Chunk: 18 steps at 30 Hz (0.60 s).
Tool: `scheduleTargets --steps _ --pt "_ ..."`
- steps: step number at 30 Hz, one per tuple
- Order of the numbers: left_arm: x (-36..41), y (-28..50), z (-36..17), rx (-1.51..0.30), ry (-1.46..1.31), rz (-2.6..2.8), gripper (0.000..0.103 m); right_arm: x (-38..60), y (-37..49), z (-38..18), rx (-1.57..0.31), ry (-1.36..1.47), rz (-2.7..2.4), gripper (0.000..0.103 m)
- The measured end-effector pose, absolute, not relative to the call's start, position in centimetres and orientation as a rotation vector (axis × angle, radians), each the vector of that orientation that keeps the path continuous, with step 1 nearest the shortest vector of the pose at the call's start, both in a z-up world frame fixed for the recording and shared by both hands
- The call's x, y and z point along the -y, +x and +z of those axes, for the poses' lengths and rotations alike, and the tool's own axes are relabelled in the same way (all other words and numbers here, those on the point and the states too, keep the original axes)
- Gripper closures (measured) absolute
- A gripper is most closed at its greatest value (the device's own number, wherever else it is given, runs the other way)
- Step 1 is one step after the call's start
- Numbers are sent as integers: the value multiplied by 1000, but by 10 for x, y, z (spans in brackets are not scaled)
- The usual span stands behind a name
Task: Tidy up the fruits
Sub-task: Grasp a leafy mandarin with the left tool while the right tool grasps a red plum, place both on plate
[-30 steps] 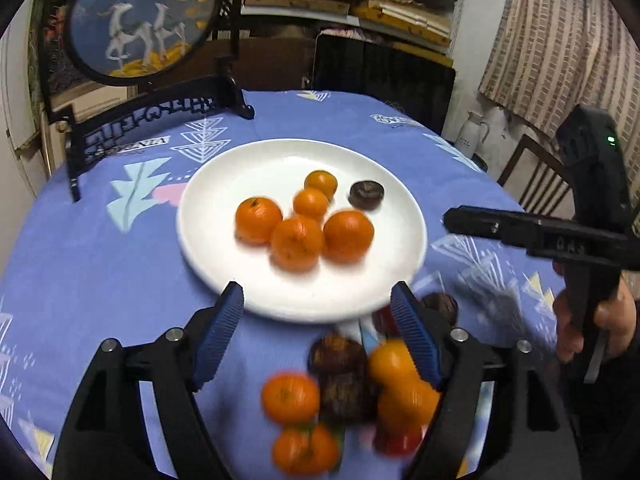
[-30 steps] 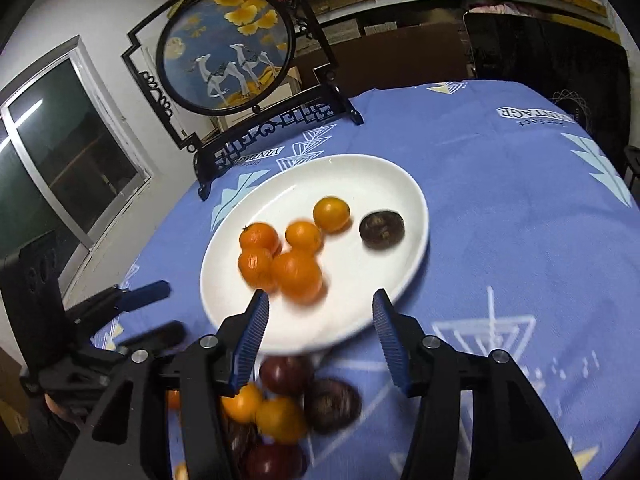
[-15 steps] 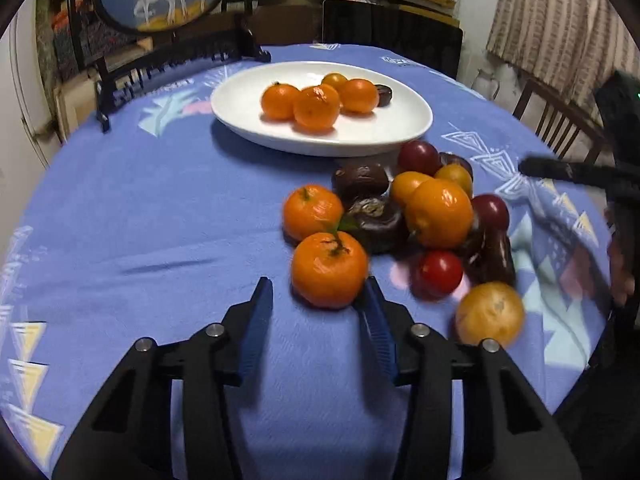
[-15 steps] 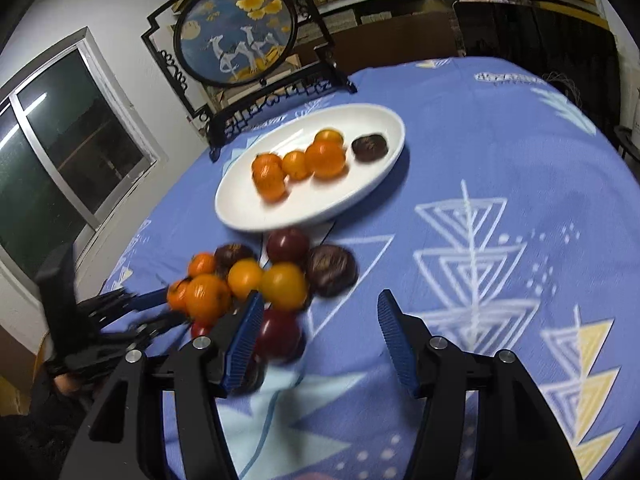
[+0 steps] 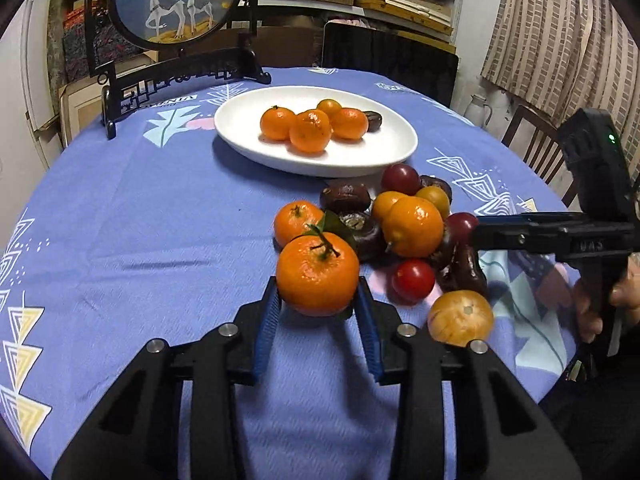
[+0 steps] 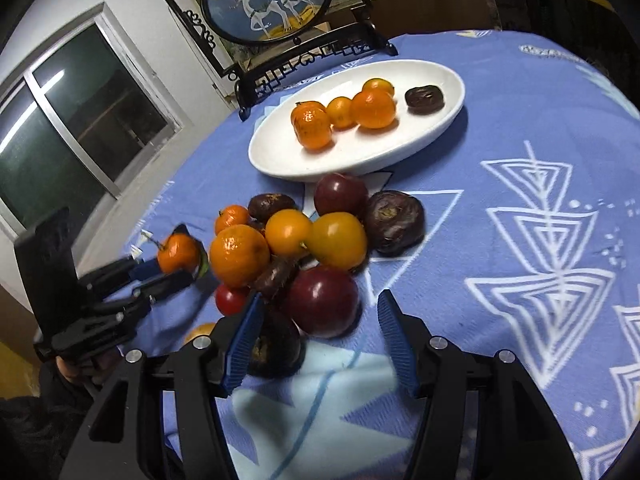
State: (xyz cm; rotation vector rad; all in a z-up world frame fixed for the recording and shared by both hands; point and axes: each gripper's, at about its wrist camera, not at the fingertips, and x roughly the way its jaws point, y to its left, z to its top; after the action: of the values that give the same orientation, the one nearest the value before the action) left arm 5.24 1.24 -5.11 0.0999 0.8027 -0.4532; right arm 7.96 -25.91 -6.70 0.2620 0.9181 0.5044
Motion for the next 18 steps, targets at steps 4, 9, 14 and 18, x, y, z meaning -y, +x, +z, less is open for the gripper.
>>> scheduleTargets --steps 4,9,14,18 --pt "-17 53 -52 -808 80 -446 67 261 87 -76 -961 326 551 66" --pt "-18 54 -45 -793 60 -451 67 272 80 -72 -950 366 561 66" --pt "-14 54 -28 -752 65 -470 67 285 76 -48 -893 388 571 66" --pt "-7 71 -12 -734 71 -478 67 293 89 -26 -855 393 564 66"
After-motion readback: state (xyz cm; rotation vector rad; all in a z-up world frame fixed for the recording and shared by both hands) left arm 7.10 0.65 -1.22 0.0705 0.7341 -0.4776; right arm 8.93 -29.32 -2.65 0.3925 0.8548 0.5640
